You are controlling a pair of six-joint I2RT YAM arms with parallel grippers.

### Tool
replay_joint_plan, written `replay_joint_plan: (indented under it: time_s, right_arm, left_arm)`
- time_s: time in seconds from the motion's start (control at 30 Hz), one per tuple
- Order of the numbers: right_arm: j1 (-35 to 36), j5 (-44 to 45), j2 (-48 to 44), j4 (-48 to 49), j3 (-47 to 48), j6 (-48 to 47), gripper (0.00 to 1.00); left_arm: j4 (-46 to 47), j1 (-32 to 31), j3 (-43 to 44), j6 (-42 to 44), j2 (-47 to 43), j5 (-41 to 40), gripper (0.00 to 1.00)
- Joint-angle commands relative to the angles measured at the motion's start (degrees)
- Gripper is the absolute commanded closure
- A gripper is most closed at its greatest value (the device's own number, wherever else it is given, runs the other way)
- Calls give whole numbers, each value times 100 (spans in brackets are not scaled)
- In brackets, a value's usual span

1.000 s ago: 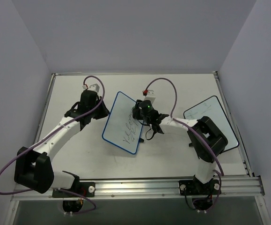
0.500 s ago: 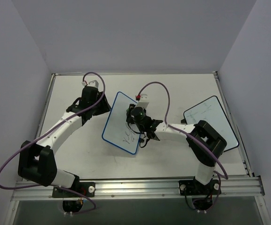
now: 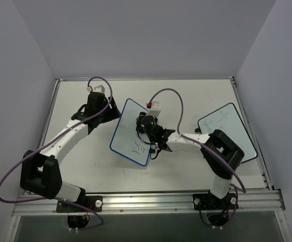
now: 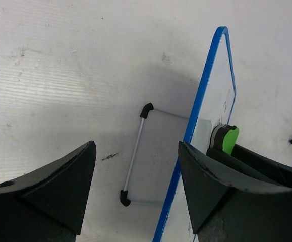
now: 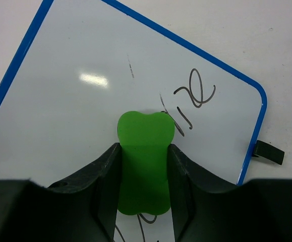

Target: Erase the whiteboard

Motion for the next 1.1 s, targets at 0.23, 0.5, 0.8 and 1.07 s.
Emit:
replay_joint_plan:
  time_s: [0.23, 0.5, 0.8, 1.07]
  right_arm:
    - [-51, -587, -35, -490, -545, 81, 100]
    - [-218, -639, -193, -472, -773, 54, 100]
    - [-263, -736, -334, -410, -1090, 107, 100]
    - [-131, -877, -439, -410, -1187, 125, 100]
  left_arm:
    - [1090, 36, 133, -342, 284, 1986, 25]
    - [1187, 36, 107, -421, 548, 2146, 33]
    - [1468, 220, 290, -255, 987, 2812, 68]
    - [2189, 361, 291, -114, 1506, 3499, 89]
